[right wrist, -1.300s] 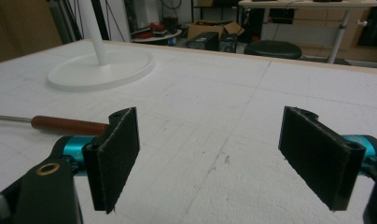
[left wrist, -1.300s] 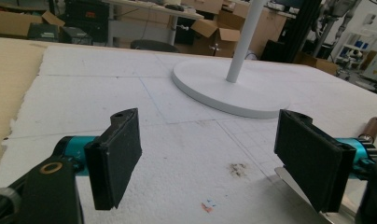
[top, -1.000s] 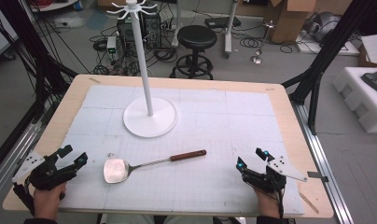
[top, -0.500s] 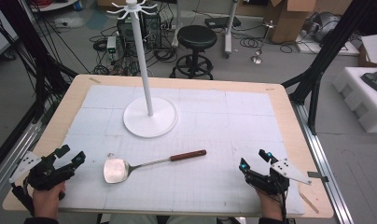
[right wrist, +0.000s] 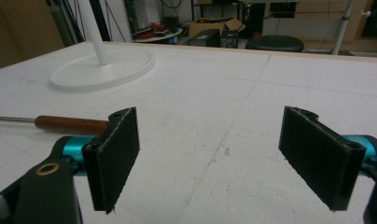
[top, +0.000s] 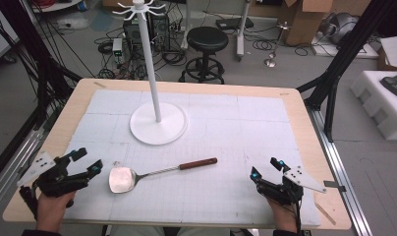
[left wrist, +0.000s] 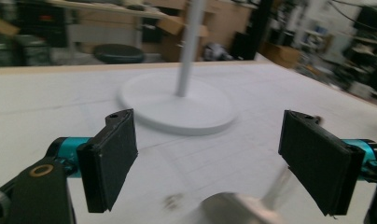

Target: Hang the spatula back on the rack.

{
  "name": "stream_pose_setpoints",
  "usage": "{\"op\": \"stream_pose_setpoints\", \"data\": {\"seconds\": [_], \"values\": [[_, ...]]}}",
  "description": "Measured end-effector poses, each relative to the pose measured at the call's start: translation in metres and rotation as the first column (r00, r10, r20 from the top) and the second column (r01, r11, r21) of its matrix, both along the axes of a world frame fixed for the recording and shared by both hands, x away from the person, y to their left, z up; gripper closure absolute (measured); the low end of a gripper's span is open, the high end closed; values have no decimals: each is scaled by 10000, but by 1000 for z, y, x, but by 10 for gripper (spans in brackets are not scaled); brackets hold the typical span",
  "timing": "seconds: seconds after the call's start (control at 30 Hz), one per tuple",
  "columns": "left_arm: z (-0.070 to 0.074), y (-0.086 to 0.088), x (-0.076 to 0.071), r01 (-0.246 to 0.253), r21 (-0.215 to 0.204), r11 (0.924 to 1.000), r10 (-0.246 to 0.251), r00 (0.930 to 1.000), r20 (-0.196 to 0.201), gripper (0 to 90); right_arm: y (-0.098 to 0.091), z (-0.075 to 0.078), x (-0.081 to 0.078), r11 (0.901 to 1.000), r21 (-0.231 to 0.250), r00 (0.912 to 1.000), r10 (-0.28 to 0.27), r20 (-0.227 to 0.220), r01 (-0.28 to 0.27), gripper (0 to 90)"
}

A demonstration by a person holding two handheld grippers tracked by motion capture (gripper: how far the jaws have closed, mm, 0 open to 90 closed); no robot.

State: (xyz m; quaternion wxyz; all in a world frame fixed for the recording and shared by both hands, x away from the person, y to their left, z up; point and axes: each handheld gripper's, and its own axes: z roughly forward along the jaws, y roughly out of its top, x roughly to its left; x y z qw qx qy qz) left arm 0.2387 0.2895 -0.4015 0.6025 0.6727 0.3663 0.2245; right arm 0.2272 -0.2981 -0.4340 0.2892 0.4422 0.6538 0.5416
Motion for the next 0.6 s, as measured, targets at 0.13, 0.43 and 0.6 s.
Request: {"op": "stream_pose_setpoints", "data": {"seconds": [0.13,0.43,0.6], "values": [[19,-34,15,1472,858,9854,-1470,9891,-86,222,1,1,-1,9999,130,10000,-17,31,17,192],[31,-97,44,3516,2764,8944,-3306,9360,-1209,276,0,0,-1,9996,265,10000,-7,-19,7,193],[19,-117,58,4385,3319,8352,-3751,8955,-2395,299,1,0,0,9996,264,10000,59,-16,-58,192]]}}
